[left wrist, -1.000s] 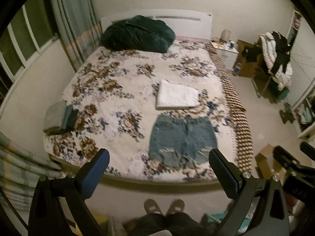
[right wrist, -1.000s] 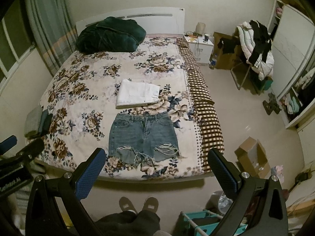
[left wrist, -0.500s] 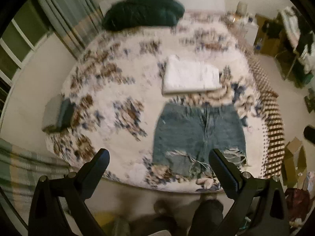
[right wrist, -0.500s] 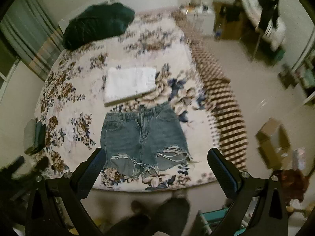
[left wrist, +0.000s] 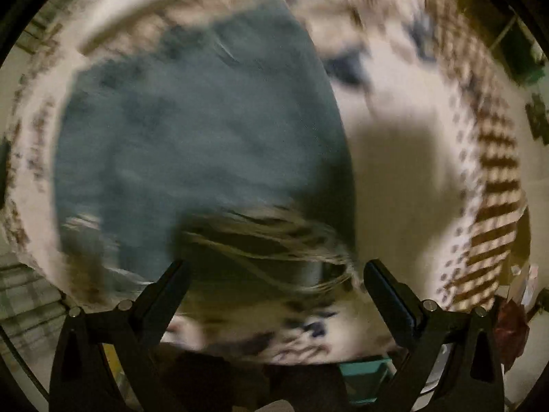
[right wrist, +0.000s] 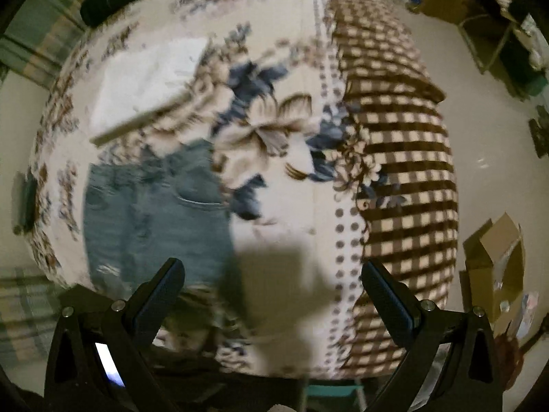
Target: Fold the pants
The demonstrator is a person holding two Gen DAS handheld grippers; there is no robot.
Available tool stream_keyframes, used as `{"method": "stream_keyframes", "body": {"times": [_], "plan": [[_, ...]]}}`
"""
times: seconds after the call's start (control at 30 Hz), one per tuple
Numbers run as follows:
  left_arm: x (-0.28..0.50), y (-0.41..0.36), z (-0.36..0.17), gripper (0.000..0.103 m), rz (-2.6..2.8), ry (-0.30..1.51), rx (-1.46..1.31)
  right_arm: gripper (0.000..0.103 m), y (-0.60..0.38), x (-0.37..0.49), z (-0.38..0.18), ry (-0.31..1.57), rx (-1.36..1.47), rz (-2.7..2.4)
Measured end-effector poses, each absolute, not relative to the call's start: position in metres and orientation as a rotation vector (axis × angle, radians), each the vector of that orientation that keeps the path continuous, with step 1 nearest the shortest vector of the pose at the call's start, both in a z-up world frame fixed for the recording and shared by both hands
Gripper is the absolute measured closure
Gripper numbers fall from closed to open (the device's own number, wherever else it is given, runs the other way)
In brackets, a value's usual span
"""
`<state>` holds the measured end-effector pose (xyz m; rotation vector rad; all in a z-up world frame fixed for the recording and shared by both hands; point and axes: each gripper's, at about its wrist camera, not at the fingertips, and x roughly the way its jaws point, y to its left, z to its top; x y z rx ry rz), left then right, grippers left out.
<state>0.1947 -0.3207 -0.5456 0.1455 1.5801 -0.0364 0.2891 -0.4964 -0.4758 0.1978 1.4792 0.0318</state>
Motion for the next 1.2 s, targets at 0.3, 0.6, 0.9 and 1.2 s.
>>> {"method": "stream_keyframes", "body": {"times": [0.3,0.6,0.9,1.2], "plan": [[0.19,-0.316,-0.583,0.067,-0.048,1.522,0.0,0.0,-0.452,0.329,-0.567,1.569,0.243,0.239],[0.181,-0.262,-0.544,0.099,-0.101,1.423,-0.171,0.092,-0.382,0.38,-0.623,1.609,0.272,0.313],[0.168,-0.157,-0.469,0.099,-0.103,1.263,-0.329,0.095,-0.323,0.371,-0.533,1.532,0.228,0.208],[0.175,-0.034,-0.45,0.099,0.018,1.178,-0.489,0.095,-0.157,0.398,-0.482,1.494,0.162,0.269]]}}
